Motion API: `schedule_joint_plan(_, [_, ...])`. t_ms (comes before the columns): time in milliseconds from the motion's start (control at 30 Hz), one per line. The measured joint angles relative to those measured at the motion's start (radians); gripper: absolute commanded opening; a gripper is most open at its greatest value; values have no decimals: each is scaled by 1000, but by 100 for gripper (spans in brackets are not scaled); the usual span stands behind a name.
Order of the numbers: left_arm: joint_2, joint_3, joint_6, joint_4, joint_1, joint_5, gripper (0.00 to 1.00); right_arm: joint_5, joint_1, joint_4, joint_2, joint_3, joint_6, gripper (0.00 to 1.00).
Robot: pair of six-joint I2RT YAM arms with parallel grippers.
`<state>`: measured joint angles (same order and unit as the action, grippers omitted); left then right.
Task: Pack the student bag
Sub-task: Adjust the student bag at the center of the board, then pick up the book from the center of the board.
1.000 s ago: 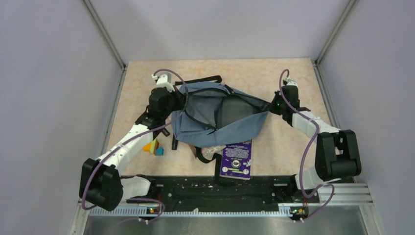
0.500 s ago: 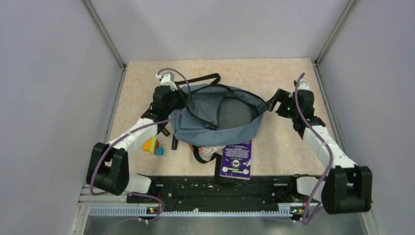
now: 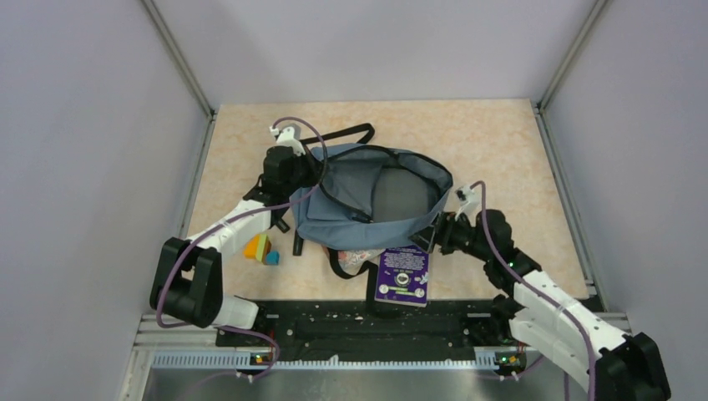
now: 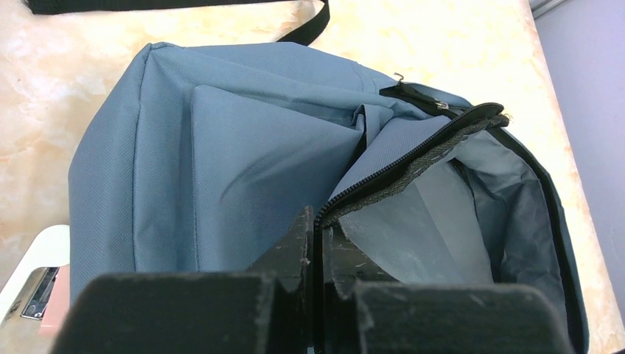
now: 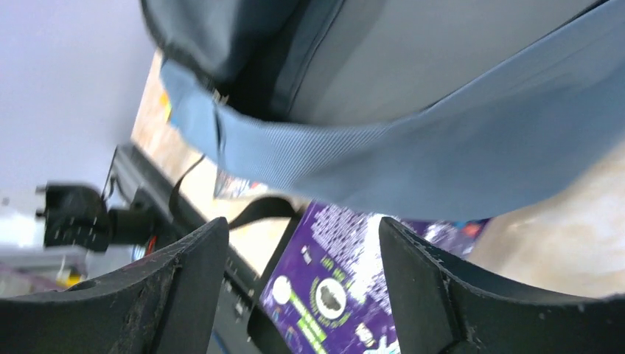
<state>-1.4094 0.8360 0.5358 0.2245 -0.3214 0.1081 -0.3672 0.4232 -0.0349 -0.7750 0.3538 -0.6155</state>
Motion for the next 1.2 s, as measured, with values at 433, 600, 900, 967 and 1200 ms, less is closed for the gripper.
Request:
schedule_joint_plan(433, [1, -9, -61, 8, 0, 27, 0, 138, 367, -466, -124, -230, -141, 60])
schedule_joint_plan(600, [6, -18, -77, 9, 0, 30, 0, 199, 405, -617, -299, -235, -159, 55])
schedule_joint_plan(900, [21, -35, -103, 11, 0, 32, 0, 265, 418, -822, -580, -201, -193, 54])
schedule_joint_plan(967, [23, -37, -107, 14, 0, 33, 0, 276, 418, -870, -631, -183, -201, 54])
schedule_joint_plan(1200, [27, -40, -120, 18, 1, 30, 0, 295, 424, -995, -779, -129, -235, 55])
